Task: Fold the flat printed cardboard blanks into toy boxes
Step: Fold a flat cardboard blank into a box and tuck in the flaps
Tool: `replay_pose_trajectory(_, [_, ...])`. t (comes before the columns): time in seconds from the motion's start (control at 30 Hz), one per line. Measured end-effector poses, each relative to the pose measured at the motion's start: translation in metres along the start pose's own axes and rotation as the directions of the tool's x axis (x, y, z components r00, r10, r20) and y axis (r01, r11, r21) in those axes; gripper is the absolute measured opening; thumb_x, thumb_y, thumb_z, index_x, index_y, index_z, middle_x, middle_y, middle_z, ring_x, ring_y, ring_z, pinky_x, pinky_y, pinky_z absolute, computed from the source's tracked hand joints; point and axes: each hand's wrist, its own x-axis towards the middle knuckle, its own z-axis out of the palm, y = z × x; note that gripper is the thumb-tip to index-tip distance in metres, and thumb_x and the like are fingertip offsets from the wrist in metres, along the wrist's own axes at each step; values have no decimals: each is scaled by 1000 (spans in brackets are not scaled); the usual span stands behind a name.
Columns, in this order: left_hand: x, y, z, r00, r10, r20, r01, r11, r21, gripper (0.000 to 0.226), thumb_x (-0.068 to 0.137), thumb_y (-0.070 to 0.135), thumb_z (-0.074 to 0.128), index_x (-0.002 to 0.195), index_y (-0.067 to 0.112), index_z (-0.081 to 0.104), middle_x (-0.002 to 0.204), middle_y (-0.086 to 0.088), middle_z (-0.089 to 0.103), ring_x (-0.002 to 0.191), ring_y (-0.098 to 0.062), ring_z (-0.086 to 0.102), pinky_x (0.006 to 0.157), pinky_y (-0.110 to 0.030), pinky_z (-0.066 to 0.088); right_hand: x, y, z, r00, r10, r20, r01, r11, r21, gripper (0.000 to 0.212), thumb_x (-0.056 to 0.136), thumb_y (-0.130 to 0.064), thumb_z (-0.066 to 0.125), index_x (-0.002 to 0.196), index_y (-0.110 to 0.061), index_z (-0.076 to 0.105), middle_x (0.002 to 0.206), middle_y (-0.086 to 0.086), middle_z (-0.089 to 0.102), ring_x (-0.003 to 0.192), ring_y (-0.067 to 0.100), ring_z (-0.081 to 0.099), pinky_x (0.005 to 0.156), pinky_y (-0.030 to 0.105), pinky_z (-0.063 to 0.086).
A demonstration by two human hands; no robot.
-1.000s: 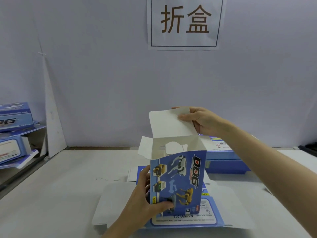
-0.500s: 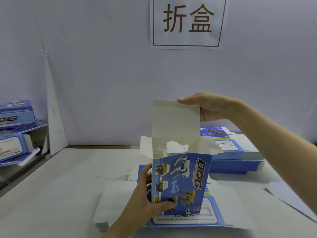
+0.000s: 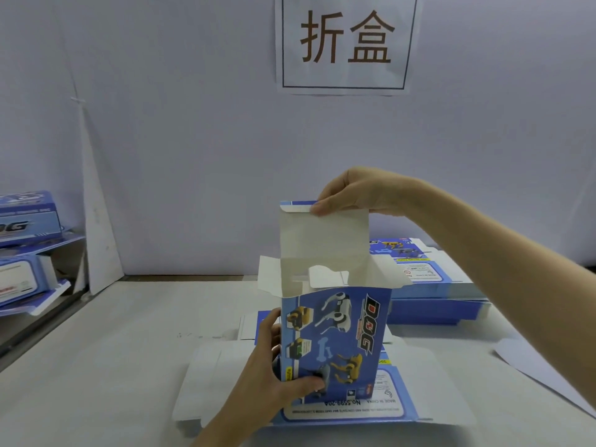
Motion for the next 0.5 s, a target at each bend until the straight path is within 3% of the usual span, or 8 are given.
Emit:
replay_pose_trajectory(0.13, [0,2,1,1000,-3,-4,3,1000,-21,97,55,29,85,134,31,30,125,0,57,105,-12,65,73,-24,57,-6,-6,0,996,-41,-83,23,978,-205,24,86,-43,66,93,-22,75,89,-3,73,77,7,62,75,22,47])
replay_pose_trajectory(0.2, [-1,3,1,1000,-3,-7,3,1000,-21,97,54,31,85,134,32,30,124,3,58,103,-9,66,72,-22,56,-14,-2,-5,959,-168,-230,135,979,-153,24,91,-39,60,105,-23,71,95,-9,71,83,0,62,77,15,45])
replay_pose_trajectory(0.27, [-1,4,1,1000,-3,-3,3,1000,-24,99,55,31,84,137,33,29,125,4,58,104,-11,66,74,-24,57,-30,13,-2,794,-233,-561,312,949,49,17,97,-27,56,110,-25,66,95,-11,68,84,-1,63,75,13,43])
replay_pose_trajectory(0.33, [-2,4,2,1000,7,-2,-7,999,-33,97,58,31,83,138,33,29,127,4,58,105,-14,66,75,-25,58,-51,42,23,520,-108,-847,490,850,192,18,97,-16,51,101,-25,65,93,-6,69,83,11,67,75,22,50])
replay_pose_trajectory(0.37, [-3,6,2,1000,6,-4,-7,999,-47,94,60,31,81,139,33,30,126,4,58,105,-13,66,74,-25,58,-61,59,43,433,-21,-901,508,831,225,21,97,-14,47,99,-26,64,91,-5,70,82,14,68,74,27,52])
replay_pose_trajectory(0.4, [-4,7,2,1000,2,-5,-3,997,-74,89,63,30,79,138,33,32,124,4,61,104,-12,66,72,-25,57,-68,76,64,408,51,-912,483,835,263,22,98,-12,45,100,-25,63,91,-7,70,83,17,68,74,31,52])
replay_pose_trajectory(0.43, [-4,8,2,1000,-1,-8,0,994,-111,81,66,30,77,136,33,36,119,4,65,102,-12,67,72,-26,57,-76,93,88,435,107,-894,445,837,317,21,100,-12,44,103,-23,62,93,-9,69,85,19,68,75,34,52])
replay_pose_trajectory(0.5, [-1,8,2,997,-23,-73,8,979,-202,61,69,31,70,126,32,47,103,7,73,92,-13,70,68,-24,57,-81,118,130,616,177,-768,350,812,468,20,102,-19,43,114,-26,58,104,-10,68,96,21,66,84,39,51])
